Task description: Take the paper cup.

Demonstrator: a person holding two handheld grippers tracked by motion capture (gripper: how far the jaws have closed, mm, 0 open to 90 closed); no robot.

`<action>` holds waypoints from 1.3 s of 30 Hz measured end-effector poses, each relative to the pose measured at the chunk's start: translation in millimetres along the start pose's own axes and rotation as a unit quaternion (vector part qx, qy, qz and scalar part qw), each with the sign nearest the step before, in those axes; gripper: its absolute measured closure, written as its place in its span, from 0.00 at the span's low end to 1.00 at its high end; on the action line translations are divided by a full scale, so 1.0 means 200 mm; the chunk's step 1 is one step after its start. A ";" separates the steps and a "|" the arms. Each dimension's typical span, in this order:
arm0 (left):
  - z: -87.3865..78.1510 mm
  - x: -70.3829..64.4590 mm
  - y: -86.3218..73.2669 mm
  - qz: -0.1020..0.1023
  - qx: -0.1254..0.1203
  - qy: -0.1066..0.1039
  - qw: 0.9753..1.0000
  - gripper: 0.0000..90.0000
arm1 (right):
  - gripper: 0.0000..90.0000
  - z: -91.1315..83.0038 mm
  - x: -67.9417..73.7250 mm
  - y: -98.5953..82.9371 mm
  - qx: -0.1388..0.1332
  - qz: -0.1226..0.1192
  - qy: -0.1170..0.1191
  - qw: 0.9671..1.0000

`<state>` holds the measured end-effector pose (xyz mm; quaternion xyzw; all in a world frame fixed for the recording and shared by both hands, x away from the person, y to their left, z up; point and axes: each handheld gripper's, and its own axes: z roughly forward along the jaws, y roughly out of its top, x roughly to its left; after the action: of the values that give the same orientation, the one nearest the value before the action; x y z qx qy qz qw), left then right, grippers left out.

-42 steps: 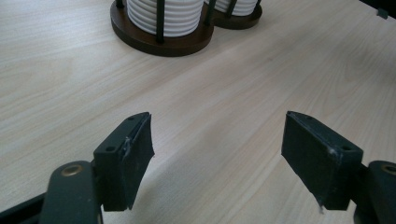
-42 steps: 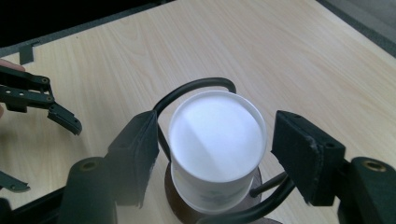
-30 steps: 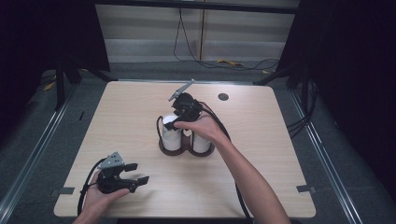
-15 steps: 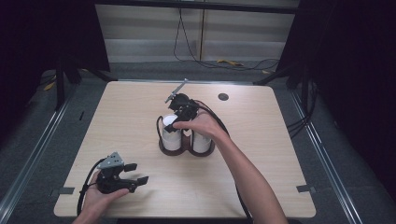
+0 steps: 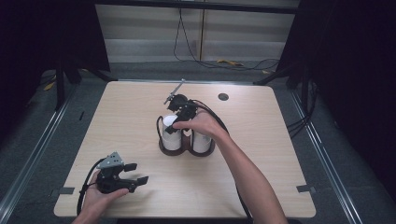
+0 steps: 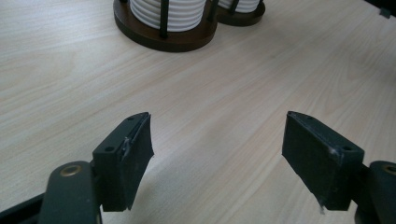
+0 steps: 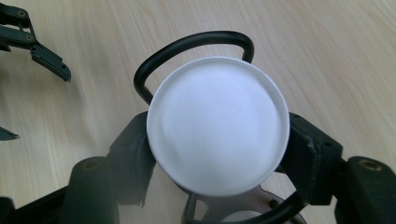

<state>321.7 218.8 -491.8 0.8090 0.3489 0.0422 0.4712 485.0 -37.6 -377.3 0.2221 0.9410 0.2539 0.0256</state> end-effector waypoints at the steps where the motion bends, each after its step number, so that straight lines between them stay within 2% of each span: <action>1: 0.00 0.00 0.00 0.000 0.001 0.001 1.000 0.27 | 0.37 0.00 0.00 0.00 0.000 0.000 -0.001 1.000; 19: 0.01 -0.01 0.00 -0.002 0.003 -0.002 1.000 0.27 | 0.40 -0.06 -0.01 0.01 -0.010 -0.004 -0.009 1.000; 25: 0.01 -0.01 0.00 -0.003 0.002 -0.001 1.000 0.27 | 0.40 -0.08 0.01 0.02 -0.026 -0.009 -0.023 0.999; 32: 0.01 -0.01 0.00 -0.003 0.004 0.000 1.000 0.27 | 0.41 -0.09 0.02 0.02 -0.026 -0.013 -0.021 0.999; 39: 0.02 0.00 -0.01 -0.006 0.007 0.002 1.000 0.27 | 0.42 -0.13 0.03 0.02 -0.027 -0.007 -0.024 0.999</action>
<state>322.2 216.8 -494.7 0.8099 0.3550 0.0381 0.4655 477.3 -44.2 -352.4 0.2204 0.9346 0.2735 0.0560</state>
